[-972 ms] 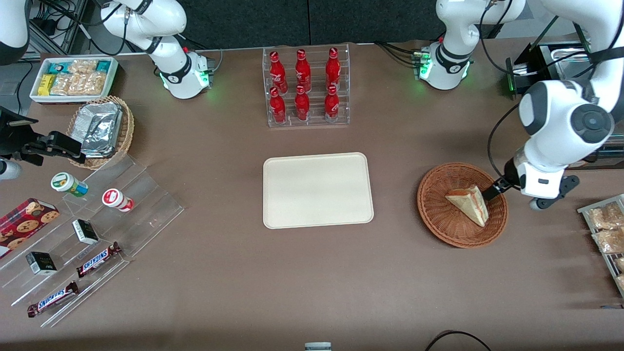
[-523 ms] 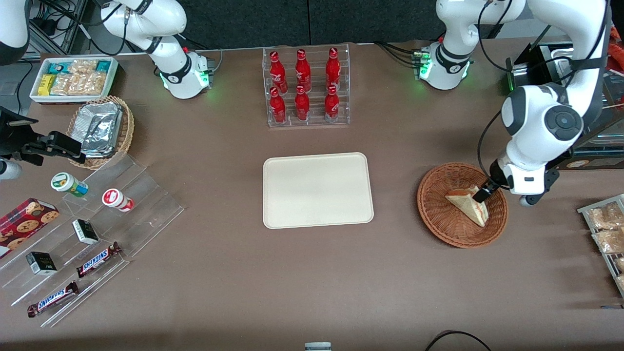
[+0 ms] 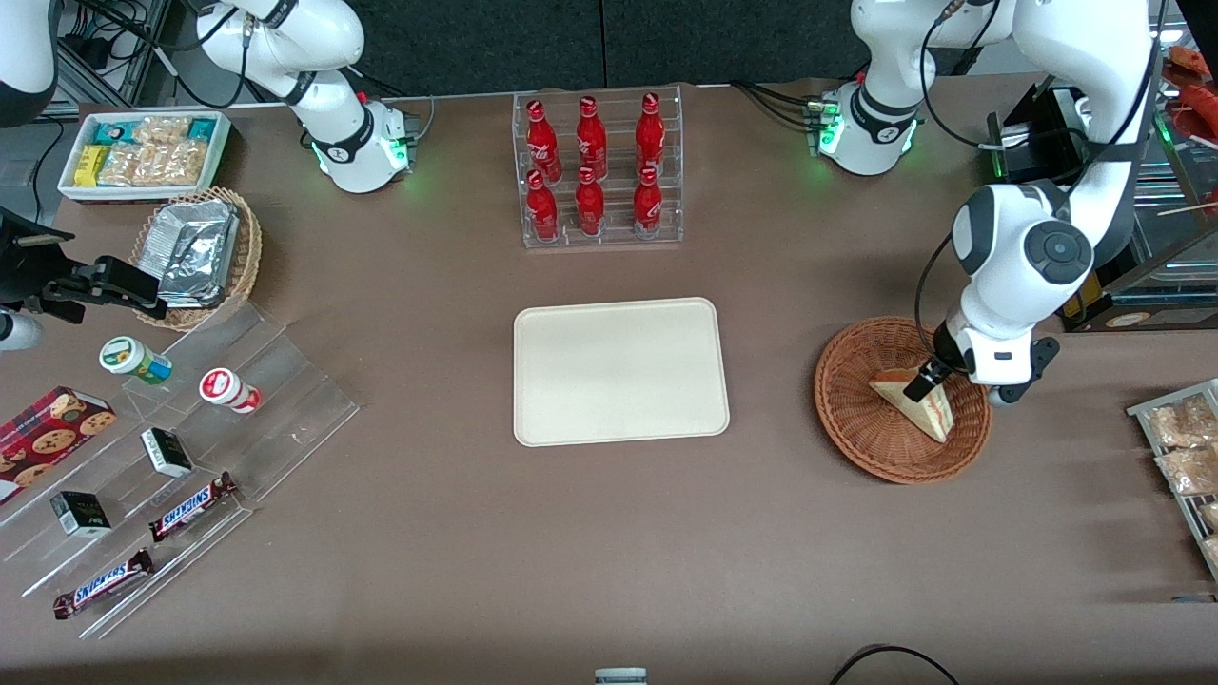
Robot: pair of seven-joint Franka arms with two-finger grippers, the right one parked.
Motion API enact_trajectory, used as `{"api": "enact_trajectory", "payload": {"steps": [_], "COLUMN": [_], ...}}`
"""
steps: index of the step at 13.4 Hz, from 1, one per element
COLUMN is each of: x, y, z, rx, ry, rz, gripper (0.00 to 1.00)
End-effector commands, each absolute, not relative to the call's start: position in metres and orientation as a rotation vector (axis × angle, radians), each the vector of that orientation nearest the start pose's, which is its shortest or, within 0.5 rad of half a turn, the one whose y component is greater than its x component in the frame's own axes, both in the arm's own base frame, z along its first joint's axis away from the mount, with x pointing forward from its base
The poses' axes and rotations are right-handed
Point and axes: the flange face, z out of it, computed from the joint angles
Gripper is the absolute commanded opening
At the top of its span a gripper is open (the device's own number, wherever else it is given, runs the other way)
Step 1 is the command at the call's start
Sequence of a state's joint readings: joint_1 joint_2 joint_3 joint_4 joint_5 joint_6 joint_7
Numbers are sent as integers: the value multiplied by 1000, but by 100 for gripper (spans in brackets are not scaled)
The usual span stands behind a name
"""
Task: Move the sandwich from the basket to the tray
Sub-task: 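Lower the left gripper and close it on the wrapped sandwich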
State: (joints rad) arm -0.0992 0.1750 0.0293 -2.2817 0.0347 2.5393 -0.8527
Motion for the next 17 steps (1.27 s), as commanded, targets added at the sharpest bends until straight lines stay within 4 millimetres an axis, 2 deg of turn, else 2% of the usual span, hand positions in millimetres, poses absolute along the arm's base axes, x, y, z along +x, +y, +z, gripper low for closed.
{"api": "enact_trajectory", "payload": {"steps": [1, 3, 5, 6, 9, 11, 12, 13, 15, 16, 17], "x": [542, 541, 542, 542, 542, 543, 542, 542, 549, 552, 552], "y": [-41, -41, -40, -41, -41, -41, -41, -38, -37, -44, -73], "z": [269, 261, 260, 259, 264, 279, 295, 321, 366, 387, 405], "rx": [-2932, -2930, -2932, -2935, -2936, -2943, -2962, -2978, -2964, -2959, -2967], "ry": [-1188, -1184, -1185, -1173, -1142, -1092, -1008, -908, -846, -831, -755], "rz": [-164, -154, -165, -161, -140, -134, -108, -62, 43, 75, 107], "gripper": [100, 98, 19, 0, 0, 0, 0, 0, 0, 0, 0]}}
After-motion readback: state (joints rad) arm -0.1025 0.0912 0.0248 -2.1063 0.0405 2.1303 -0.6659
